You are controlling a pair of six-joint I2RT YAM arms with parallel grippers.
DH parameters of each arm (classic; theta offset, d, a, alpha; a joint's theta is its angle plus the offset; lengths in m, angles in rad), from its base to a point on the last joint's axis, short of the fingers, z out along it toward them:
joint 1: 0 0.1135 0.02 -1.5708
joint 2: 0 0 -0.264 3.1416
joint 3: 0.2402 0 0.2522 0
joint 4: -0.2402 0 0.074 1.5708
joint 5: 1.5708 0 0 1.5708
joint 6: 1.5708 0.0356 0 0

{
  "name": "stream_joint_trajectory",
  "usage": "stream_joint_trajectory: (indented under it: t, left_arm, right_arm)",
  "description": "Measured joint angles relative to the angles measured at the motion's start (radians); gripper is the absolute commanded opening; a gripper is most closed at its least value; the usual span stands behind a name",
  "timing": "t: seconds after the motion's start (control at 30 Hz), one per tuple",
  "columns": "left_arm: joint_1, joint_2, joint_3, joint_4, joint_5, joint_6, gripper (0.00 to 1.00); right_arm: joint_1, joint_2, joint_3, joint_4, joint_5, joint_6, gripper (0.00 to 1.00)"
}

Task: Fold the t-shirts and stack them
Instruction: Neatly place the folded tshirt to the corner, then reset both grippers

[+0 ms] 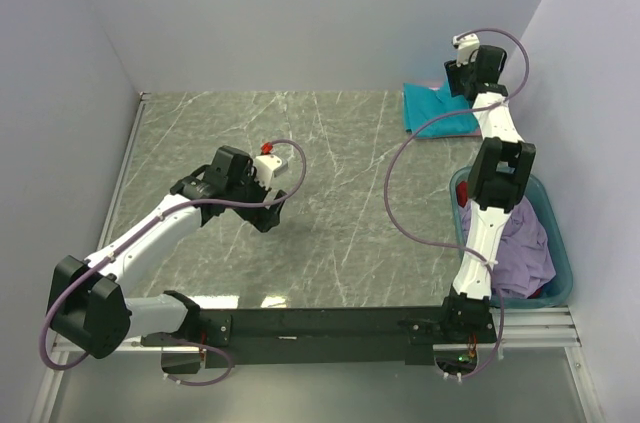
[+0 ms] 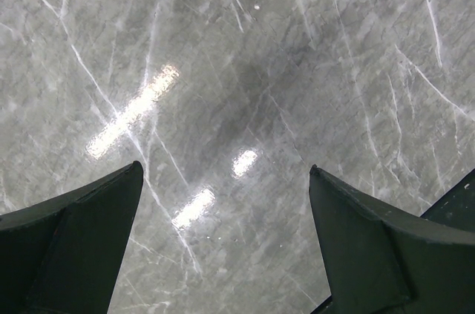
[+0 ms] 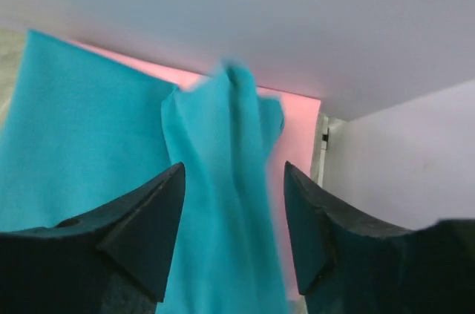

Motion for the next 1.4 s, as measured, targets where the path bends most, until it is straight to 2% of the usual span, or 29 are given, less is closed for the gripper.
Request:
stream_joint_trajectory:
  t: [0.07, 0.3, 0.5, 0.73, 0.8, 0.87, 1.0, 1.17, 1.3, 1.4]
  left_arm:
    - [0.002, 0.0, 0.0, 0.0, 0.0, -0.001, 0.99]
    - [0.029, 0.0, 0.0, 0.0, 0.007, -0.02, 0.99]
    - [0.119, 0.0, 0.032, -0.008, 0.078, -0.055, 0.99]
    - [0.269, 0.039, 0.166, -0.034, 0.167, -0.163, 0.99]
    - [0.311, 0.085, 0.246, -0.055, 0.183, -0.187, 0.99]
    - [0.346, 0.134, 0.324, -0.066, 0.193, -0.201, 0.99]
    - [0.382, 0.189, 0.422, -0.097, 0.194, -0.208, 0.99]
    - [0.382, 0.179, 0.411, -0.114, 0.194, -0.208, 0.99]
    - [0.382, 0.1, 0.291, -0.12, 0.176, -0.197, 0.99]
    - [0.382, 0.029, 0.21, -0.142, 0.157, -0.179, 0.99]
  right_arm:
    - [0.0, 0.008, 0.002, 0.021, 0.033, 0.005, 0.7]
    - [0.0, 0.009, 0.014, 0.035, 0.071, 0.041, 0.71]
    - [0.013, -0.044, -0.029, -0.004, 0.045, 0.106, 0.72]
    - [0.094, -0.301, -0.163, -0.145, -0.019, 0.183, 0.75]
    - [0.124, -0.406, -0.195, -0.184, -0.041, 0.212, 0.78]
    - [0.146, -0.51, -0.229, -0.212, -0.059, 0.241, 0.87]
    - [0.15, -0.744, -0.334, -0.291, -0.127, 0.282, 0.89]
    - [0.147, -0.969, -0.529, -0.402, -0.22, 0.315, 0.9]
    - [0.174, -1.104, -0.774, -0.464, -0.244, 0.319, 0.91]
    - [0.239, -1.198, -0.968, -0.509, -0.231, 0.317, 0.92]
